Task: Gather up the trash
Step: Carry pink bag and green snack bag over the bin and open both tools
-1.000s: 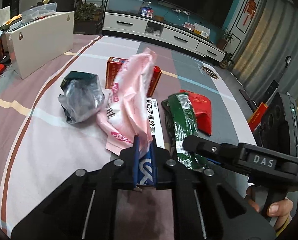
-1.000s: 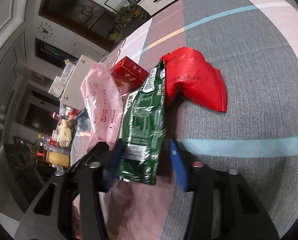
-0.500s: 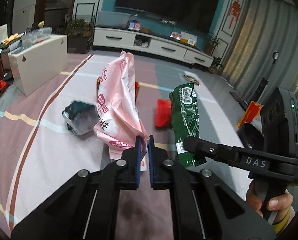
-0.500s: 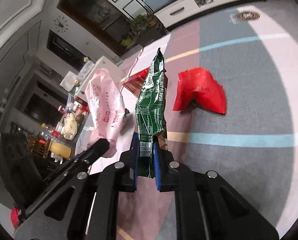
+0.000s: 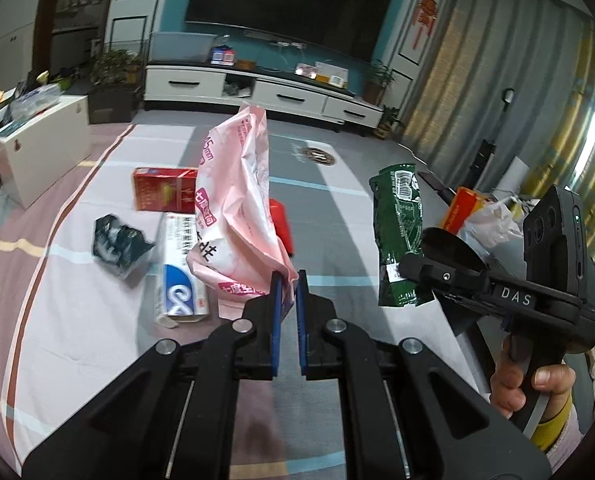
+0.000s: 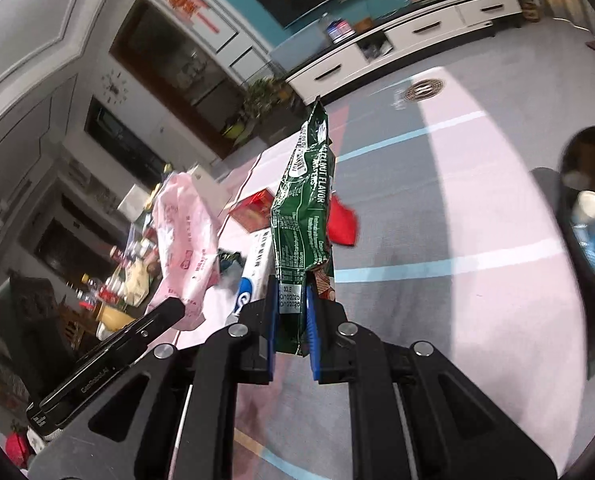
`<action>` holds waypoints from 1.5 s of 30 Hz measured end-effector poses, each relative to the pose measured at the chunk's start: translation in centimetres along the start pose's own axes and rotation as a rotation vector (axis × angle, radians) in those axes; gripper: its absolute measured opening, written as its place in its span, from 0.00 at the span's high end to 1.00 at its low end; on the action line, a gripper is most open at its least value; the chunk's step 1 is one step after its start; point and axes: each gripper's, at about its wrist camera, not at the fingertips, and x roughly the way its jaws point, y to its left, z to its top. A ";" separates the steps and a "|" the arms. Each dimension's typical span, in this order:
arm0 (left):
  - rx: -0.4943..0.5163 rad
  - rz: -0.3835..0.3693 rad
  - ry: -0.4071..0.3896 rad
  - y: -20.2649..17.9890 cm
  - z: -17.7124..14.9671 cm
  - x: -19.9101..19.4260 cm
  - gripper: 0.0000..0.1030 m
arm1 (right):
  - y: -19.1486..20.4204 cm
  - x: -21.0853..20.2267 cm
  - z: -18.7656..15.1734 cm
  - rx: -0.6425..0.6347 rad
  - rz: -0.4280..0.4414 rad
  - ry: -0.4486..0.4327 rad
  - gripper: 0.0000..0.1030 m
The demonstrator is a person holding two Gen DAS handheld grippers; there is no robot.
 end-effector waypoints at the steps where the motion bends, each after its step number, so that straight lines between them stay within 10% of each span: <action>1: 0.010 -0.005 0.000 -0.5 0.0 0.0 0.92 | -0.2 -0.5 0.0 0.002 -0.009 -0.009 0.87; 25: 0.201 -0.217 0.085 -14.1 2.1 6.4 0.92 | -10.1 -12.7 -0.3 0.160 -0.194 -0.271 0.87; 45: 0.360 -0.347 0.293 -25.6 0.6 18.1 0.92 | -19.3 -14.4 -1.2 0.346 -0.278 -0.301 0.87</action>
